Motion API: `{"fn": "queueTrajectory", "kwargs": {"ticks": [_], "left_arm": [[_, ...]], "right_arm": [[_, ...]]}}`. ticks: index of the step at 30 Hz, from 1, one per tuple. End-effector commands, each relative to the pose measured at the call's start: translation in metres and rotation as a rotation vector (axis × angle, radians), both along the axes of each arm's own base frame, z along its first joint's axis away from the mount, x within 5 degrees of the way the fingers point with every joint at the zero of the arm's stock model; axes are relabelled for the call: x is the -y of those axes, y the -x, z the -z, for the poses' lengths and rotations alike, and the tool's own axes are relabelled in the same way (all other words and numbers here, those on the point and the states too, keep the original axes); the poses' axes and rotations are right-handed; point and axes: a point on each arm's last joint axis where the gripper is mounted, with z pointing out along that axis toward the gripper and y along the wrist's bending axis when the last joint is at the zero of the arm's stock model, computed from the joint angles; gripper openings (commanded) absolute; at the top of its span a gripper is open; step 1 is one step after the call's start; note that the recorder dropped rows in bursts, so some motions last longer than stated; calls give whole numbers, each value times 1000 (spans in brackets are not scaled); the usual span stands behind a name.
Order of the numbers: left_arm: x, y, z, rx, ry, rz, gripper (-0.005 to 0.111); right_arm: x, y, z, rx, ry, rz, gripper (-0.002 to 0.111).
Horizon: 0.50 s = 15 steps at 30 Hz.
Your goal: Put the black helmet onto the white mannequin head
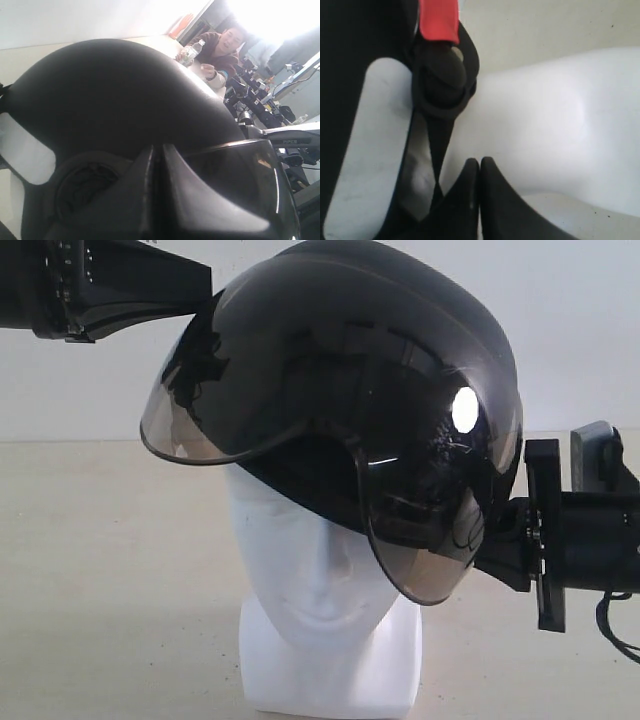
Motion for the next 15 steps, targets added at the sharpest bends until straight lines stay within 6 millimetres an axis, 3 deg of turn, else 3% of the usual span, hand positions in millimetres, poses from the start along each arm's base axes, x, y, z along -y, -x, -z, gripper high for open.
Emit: {"fn": "queueTrajectory", "kwargs": {"ticks": [1, 15], "left_arm": [[2, 4, 9, -31, -50, 44, 4], [0, 3, 9, -31, -50, 37, 4]], "right_arm": [[-1, -1, -1, 15, -9, -3, 0], [2, 0, -5, 24, -33, -1, 0]]}}
